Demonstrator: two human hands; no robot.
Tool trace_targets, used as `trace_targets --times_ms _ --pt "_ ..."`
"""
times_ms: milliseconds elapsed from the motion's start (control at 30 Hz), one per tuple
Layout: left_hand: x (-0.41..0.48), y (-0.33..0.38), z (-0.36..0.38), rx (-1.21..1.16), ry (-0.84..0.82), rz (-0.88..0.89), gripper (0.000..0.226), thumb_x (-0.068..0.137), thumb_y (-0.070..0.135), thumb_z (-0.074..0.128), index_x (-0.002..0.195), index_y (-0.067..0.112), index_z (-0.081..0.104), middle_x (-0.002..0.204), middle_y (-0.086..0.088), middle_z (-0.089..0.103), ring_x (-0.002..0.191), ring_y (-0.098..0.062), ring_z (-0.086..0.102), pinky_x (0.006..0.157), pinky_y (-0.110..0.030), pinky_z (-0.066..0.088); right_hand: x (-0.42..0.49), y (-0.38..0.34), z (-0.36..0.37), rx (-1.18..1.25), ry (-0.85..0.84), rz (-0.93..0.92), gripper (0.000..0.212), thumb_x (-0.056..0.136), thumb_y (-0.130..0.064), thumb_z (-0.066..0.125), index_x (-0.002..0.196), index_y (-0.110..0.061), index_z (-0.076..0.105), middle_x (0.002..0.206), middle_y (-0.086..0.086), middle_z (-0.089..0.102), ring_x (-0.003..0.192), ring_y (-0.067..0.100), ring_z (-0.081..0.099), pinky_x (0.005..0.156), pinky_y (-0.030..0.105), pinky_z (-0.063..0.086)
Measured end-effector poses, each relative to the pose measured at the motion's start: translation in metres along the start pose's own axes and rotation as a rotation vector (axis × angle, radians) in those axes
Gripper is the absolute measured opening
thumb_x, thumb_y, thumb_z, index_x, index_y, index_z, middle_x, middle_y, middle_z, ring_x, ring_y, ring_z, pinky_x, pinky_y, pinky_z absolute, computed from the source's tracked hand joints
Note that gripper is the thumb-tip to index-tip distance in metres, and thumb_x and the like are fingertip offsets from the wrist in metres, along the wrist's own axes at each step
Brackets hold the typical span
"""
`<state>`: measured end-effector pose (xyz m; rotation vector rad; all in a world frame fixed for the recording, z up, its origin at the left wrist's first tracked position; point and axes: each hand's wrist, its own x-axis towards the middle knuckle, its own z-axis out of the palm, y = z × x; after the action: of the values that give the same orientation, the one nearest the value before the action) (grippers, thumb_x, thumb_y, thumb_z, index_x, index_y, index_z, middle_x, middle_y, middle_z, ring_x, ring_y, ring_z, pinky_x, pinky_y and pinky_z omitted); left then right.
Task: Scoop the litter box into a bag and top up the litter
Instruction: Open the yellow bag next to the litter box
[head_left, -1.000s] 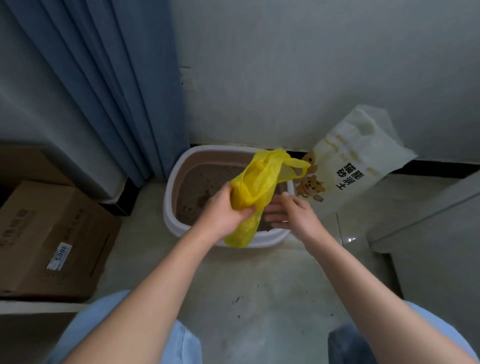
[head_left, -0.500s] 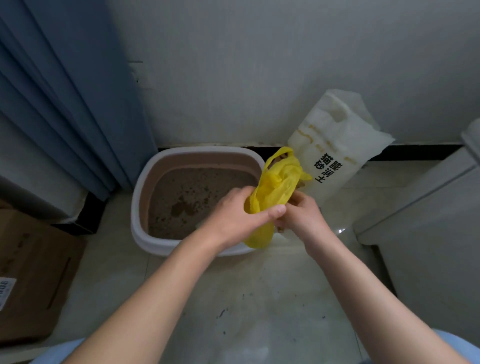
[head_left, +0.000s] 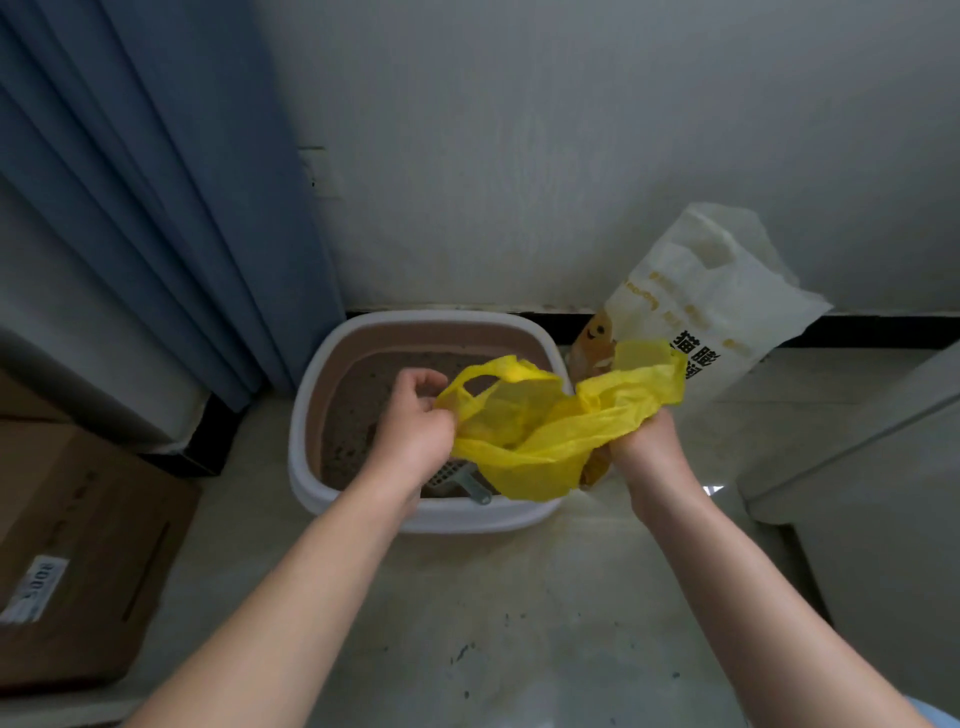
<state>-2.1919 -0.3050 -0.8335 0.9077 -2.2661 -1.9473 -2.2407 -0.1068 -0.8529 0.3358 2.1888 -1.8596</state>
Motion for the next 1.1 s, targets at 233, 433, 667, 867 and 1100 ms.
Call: trace_targets --times_ms 233,433,667,867,1100 --pt "-0.004 0.004 0.000 -0.031 -0.083 -0.094 0.033 0.084 -0.004 0.040 0.068 0.014 0.062 0.063 -0.004 0.059 0.069 -0.023 0.057 0.073 -0.039 0.049 0.000 -0.015 0.003 0.409 0.034 0.233 0.034 0.101 -0.037 0.045 0.100 -0.012 0.069 0.085 0.005 0.077 0.089 0.029 0.073 0.076 0.040 0.060" --pt "0.000 0.002 -0.002 -0.122 -0.002 -0.140 0.031 0.080 -0.003 0.041 0.093 0.012 0.065 0.091 -0.013 0.071 0.096 -0.037 0.068 0.091 -0.058 0.056 -0.002 -0.026 -0.005 0.511 0.065 0.261 0.079 0.098 -0.069 0.021 0.109 -0.002 0.062 0.104 0.018 0.071 0.095 0.032 0.071 0.082 0.044 0.058" --pt "-0.003 -0.001 -0.001 -0.063 0.037 -0.143 0.034 0.081 -0.008 0.040 0.092 0.018 0.059 0.088 -0.010 0.063 0.095 -0.036 0.063 0.093 -0.057 0.055 -0.005 -0.030 -0.017 0.430 0.130 0.143 0.064 0.096 -0.065 0.037 0.114 -0.012 0.069 0.108 0.010 0.074 0.100 0.027 0.071 0.095 0.047 0.054" --pt "-0.007 -0.002 0.002 -0.124 -0.021 -0.167 0.038 0.075 -0.011 0.039 0.078 0.018 0.063 0.079 -0.009 0.061 0.089 -0.031 0.057 0.084 -0.044 0.048 -0.005 -0.030 -0.023 0.051 0.065 0.063 0.041 0.077 -0.046 0.078 0.098 -0.011 0.073 0.094 0.010 0.077 0.085 0.022 0.075 0.082 0.041 0.061" --pt "-0.012 -0.003 -0.002 -0.091 -0.053 -0.145 0.059 0.088 -0.004 0.042 0.046 0.029 0.066 0.051 0.009 0.059 0.078 -0.023 0.055 0.083 -0.038 0.048 -0.001 -0.040 -0.044 -0.258 0.292 -0.208 0.062 0.071 -0.055 0.077 0.125 -0.027 0.063 0.119 -0.004 0.066 0.113 0.012 0.061 0.098 0.039 0.051"
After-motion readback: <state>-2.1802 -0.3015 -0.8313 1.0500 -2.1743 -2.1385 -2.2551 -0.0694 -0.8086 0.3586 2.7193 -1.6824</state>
